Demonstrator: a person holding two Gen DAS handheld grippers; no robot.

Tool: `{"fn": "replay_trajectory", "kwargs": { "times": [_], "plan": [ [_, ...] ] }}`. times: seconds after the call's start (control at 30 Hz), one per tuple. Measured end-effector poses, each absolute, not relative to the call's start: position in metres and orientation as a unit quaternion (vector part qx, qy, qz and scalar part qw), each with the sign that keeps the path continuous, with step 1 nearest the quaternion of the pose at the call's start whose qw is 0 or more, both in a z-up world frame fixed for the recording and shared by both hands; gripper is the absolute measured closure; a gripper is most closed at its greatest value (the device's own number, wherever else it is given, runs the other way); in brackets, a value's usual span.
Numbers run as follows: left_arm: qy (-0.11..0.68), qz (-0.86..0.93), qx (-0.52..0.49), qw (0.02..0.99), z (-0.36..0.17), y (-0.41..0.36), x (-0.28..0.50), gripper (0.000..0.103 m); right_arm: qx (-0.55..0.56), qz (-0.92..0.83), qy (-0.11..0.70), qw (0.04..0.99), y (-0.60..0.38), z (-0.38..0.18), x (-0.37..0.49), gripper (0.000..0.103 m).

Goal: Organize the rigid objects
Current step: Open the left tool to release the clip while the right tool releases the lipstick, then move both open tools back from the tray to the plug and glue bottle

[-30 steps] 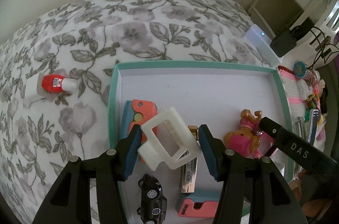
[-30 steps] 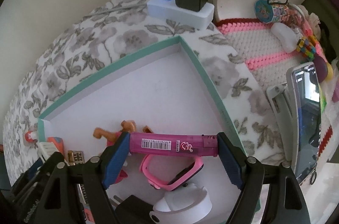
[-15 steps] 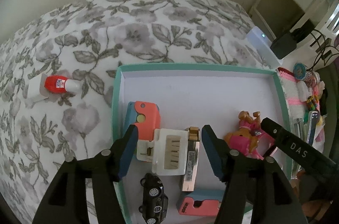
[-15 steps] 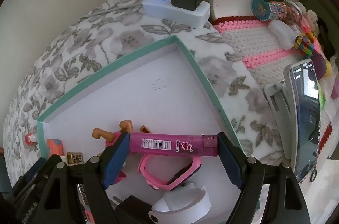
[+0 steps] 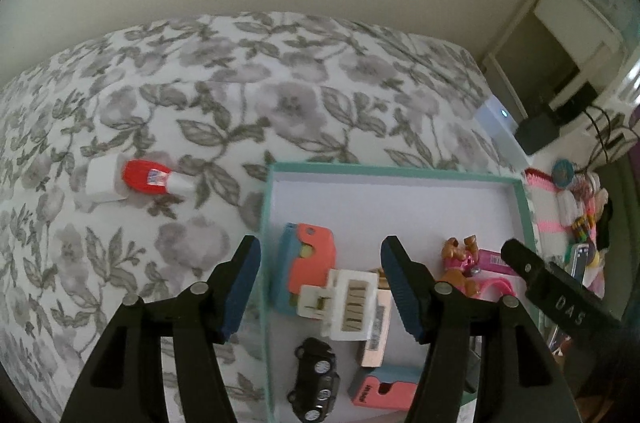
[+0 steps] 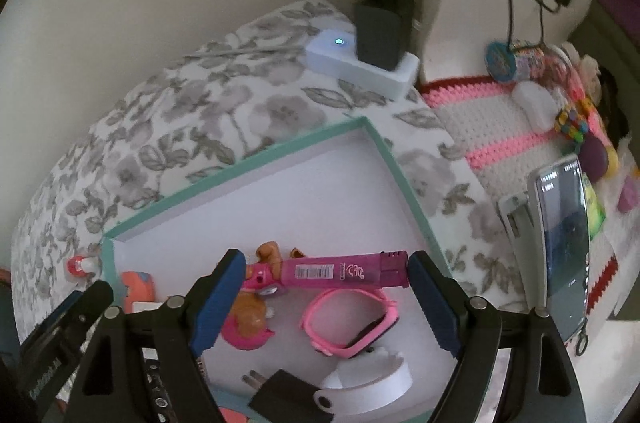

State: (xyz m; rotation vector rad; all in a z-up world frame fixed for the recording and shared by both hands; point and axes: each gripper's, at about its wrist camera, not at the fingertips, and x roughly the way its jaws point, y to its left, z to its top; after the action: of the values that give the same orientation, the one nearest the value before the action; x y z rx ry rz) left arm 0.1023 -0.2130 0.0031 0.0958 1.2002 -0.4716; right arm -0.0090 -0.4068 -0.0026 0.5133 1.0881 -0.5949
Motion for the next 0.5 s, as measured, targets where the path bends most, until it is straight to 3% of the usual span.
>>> {"fn": "replay_trajectory", "kwargs": {
  "times": [0.37, 0.5],
  "plan": [
    [0.565, -0.182, 0.002, 0.804, 0.003, -0.176, 0.123, 0.039, 0.195, -0.239, 0.511, 0.802, -0.366, 0.002, 0.016, 0.017],
    [0.567, -0.174, -0.007, 0.805, 0.003, -0.167, 0.127, 0.038, 0.181, -0.231, 0.506, 0.811, -0.353, 0.009, 0.021, 0.006]
  ]
}}
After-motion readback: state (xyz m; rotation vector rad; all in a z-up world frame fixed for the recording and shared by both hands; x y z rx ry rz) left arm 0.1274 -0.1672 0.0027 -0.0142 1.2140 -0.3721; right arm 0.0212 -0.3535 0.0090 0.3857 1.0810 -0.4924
